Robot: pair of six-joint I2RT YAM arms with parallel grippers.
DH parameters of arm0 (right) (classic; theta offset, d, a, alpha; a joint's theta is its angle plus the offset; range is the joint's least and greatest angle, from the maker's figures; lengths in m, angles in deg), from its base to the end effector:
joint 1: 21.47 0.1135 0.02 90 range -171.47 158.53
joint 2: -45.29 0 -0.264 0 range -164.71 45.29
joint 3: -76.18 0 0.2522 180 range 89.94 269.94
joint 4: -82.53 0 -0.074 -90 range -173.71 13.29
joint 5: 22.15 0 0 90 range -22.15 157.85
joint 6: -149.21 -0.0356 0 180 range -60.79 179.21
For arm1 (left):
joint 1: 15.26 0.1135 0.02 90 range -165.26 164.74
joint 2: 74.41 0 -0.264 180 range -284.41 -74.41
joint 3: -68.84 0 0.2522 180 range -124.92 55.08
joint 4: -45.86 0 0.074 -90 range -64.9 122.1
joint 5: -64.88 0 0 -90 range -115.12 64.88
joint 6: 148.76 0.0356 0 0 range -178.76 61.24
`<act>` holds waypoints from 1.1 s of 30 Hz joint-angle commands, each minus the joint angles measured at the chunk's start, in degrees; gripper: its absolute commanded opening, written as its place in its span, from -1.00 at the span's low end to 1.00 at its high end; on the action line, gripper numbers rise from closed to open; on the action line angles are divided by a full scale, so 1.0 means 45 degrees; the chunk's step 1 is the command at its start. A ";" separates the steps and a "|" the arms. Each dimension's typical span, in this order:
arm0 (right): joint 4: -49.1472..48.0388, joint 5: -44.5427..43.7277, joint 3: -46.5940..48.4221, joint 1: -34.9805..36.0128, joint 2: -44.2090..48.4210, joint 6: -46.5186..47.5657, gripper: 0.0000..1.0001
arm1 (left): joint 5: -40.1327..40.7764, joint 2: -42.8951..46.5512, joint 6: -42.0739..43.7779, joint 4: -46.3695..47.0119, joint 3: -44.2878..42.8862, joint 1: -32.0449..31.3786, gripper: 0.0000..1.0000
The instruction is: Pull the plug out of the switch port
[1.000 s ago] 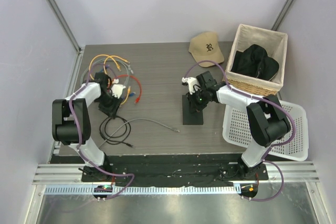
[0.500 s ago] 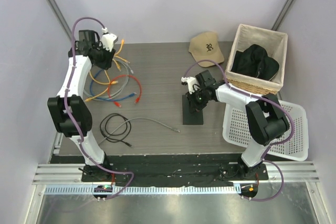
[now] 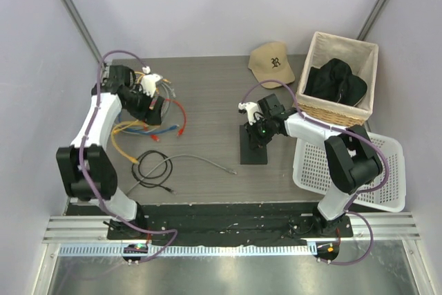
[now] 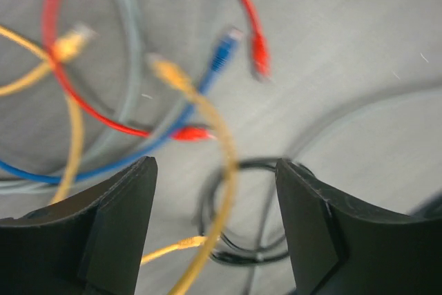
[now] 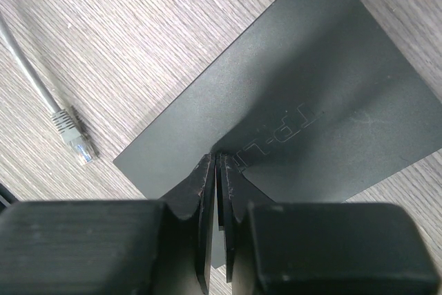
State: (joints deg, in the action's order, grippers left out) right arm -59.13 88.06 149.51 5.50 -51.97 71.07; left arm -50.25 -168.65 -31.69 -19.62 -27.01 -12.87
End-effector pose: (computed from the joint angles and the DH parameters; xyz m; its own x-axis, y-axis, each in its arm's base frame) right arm 0.2920 0.1624 0.1780 -0.6551 -0.5498 -0.5182 -0.7189 0.6647 0.2036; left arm 0.3387 -0.0010 0.2885 -0.7309 0.3819 -0.5657 0.5410 0.8294 -0.1391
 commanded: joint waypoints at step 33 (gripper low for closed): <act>0.0124 -0.1385 -0.0093 0.0181 -0.1064 0.0529 -0.70 | 0.3004 -0.1443 0.1855 0.3077 0.3364 -0.2584 -1.00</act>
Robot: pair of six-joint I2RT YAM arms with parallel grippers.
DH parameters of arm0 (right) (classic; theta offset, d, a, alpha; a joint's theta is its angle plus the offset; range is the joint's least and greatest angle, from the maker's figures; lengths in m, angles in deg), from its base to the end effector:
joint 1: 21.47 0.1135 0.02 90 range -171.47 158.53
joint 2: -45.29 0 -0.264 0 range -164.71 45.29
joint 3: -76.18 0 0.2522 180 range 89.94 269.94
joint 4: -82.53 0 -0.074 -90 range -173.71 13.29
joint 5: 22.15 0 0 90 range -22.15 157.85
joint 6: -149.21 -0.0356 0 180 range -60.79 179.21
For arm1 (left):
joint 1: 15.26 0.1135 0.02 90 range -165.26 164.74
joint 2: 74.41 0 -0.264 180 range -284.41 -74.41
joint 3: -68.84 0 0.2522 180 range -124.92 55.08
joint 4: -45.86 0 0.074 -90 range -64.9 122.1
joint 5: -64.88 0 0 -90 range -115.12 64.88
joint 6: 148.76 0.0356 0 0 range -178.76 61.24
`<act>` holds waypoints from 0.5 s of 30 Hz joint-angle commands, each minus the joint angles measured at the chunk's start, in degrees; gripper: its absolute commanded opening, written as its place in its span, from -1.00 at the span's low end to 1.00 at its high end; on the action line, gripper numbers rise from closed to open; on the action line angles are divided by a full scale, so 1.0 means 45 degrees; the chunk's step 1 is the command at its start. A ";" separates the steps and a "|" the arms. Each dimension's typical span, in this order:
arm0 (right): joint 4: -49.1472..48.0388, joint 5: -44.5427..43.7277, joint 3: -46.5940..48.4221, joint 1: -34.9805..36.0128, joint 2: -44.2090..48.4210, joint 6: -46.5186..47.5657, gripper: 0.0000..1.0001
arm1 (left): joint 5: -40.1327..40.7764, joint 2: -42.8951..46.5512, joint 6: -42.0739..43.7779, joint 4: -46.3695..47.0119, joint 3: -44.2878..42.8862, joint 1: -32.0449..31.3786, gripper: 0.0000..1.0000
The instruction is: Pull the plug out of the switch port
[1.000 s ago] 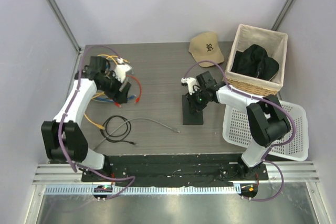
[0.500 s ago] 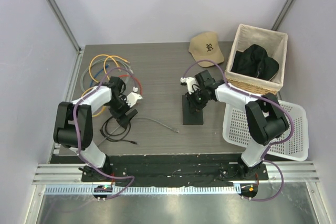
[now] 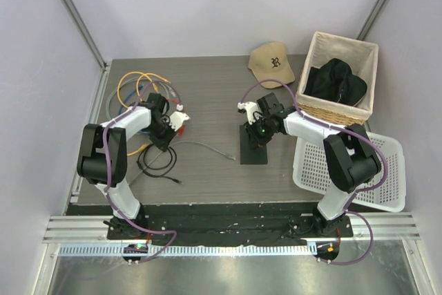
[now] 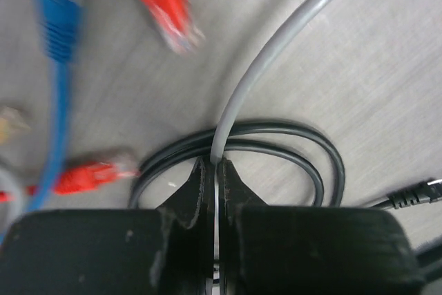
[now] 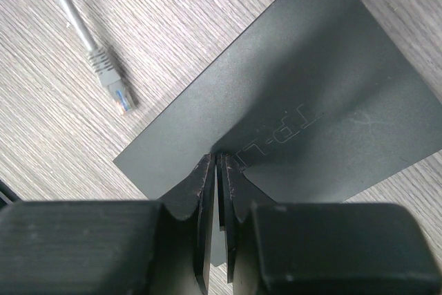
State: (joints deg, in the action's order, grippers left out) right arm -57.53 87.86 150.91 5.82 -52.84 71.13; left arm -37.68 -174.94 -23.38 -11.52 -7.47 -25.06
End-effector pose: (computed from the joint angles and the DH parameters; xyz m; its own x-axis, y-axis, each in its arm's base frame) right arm 0.2939 0.1653 0.1787 -0.6599 -0.5589 -0.5022 -0.7191 0.6635 0.2065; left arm 0.3082 -0.0611 0.1620 -0.6805 0.6911 -0.2437 0.7254 0.6823 -0.0908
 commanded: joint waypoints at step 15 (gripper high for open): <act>-0.0308 -0.1380 -0.0092 0.0127 -0.0988 0.0592 -0.69 | 0.3027 -0.1156 0.0460 0.1102 -0.6861 0.1182 0.00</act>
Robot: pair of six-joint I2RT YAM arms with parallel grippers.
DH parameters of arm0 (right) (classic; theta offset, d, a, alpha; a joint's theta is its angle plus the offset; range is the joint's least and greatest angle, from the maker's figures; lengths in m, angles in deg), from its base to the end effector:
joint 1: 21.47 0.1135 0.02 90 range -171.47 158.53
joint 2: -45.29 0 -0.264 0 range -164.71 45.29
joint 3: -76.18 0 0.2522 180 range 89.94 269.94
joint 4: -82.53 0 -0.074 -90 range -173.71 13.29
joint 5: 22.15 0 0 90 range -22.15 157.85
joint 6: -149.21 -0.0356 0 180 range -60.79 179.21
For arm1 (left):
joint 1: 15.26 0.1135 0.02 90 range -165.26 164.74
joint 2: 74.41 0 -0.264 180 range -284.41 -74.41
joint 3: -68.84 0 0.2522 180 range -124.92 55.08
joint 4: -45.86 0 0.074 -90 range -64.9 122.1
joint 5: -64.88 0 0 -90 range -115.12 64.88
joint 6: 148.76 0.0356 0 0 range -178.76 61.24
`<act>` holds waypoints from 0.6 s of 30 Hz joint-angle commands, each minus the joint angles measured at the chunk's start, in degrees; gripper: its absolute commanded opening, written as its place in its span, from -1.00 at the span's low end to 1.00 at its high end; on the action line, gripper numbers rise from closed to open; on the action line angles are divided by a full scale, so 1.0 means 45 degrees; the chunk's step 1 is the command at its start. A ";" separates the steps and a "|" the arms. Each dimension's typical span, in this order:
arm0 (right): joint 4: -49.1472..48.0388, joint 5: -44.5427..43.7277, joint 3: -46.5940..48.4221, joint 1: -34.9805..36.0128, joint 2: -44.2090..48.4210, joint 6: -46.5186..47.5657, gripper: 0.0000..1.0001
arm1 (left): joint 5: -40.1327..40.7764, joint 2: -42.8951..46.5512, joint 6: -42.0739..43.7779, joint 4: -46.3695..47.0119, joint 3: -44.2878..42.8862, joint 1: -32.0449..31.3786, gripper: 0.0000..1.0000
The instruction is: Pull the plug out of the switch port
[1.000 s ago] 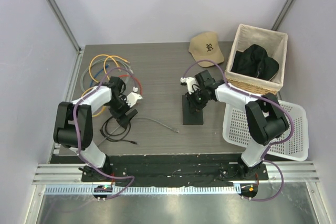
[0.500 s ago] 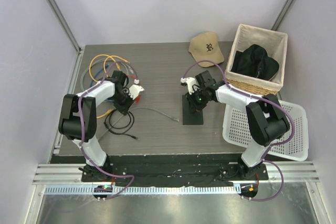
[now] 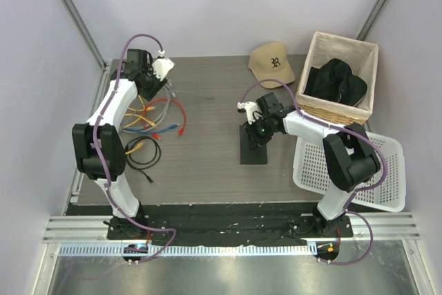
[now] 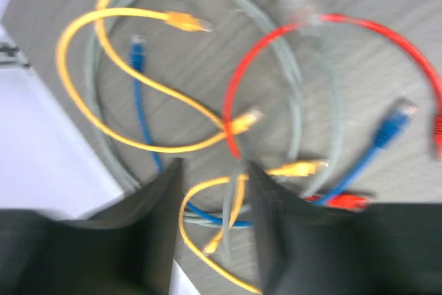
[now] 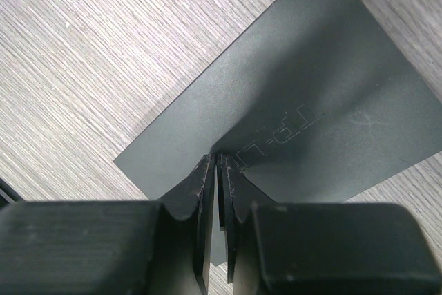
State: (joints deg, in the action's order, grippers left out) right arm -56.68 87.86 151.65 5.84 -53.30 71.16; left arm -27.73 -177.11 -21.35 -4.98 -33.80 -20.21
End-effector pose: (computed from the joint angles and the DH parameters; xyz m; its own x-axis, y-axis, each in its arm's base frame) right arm 0.2953 0.1662 0.1790 -0.6638 -0.5617 -0.4939 -0.7178 0.6639 0.2096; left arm 0.3977 -0.0361 0.2858 -0.5444 0.6563 -0.5224 0.5609 0.7479 0.3551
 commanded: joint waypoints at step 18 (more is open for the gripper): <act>-0.0598 -0.6821 0.2764 0.0103 0.2377 -0.2441 0.53 | -0.2740 0.5262 -0.6024 -0.0998 0.3638 -0.0853 0.99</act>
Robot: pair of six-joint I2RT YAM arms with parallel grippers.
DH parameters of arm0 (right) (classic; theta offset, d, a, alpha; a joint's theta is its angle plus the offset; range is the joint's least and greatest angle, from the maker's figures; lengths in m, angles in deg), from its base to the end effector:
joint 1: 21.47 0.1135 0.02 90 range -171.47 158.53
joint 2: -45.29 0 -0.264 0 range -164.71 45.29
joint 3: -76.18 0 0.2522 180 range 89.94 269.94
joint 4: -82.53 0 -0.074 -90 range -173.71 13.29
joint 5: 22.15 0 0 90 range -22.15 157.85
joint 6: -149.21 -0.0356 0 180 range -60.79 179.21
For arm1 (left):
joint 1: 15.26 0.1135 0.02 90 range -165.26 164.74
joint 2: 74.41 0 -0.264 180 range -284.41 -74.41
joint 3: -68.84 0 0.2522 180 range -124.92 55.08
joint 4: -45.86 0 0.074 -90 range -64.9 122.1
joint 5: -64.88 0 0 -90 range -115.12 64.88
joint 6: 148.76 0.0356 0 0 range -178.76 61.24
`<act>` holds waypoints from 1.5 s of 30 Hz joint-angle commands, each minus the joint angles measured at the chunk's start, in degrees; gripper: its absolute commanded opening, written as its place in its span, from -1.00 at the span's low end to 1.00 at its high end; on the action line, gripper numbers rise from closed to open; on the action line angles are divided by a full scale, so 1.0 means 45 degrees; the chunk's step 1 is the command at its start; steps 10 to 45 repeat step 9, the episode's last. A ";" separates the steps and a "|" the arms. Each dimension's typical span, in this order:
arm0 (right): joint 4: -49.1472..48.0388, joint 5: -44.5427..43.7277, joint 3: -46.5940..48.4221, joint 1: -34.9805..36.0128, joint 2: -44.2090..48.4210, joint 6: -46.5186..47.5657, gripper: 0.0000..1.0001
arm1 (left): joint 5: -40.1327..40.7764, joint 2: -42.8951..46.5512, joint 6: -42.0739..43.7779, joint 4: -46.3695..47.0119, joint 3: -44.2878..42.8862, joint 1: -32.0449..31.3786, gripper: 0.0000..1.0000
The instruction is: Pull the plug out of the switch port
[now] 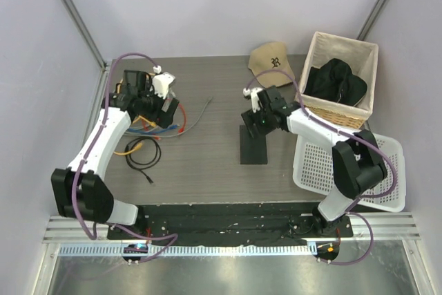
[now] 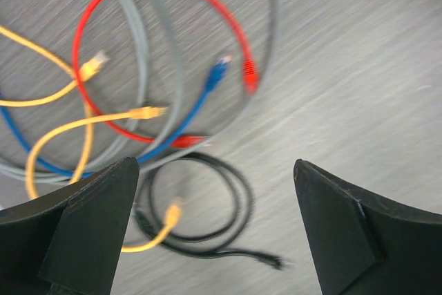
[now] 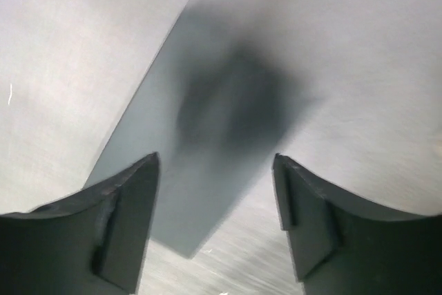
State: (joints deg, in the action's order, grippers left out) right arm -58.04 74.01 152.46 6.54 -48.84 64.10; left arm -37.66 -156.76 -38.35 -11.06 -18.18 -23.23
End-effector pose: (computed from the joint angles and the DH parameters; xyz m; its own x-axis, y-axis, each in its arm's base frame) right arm 0.2968 0.1622 0.2075 -0.6959 -0.4662 -0.5463 -0.5796 0.8138 0.0439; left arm 0.2988 -0.0496 0.3097 -0.6408 0.4335 -0.6337 0.5233 0.8505 0.0526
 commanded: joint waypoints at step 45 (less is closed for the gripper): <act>0.0097 -0.5645 0.6751 -0.0033 0.1676 -0.0460 0.75 | 0.0441 -0.0428 -0.2600 0.0879 -0.2466 -0.0612 0.99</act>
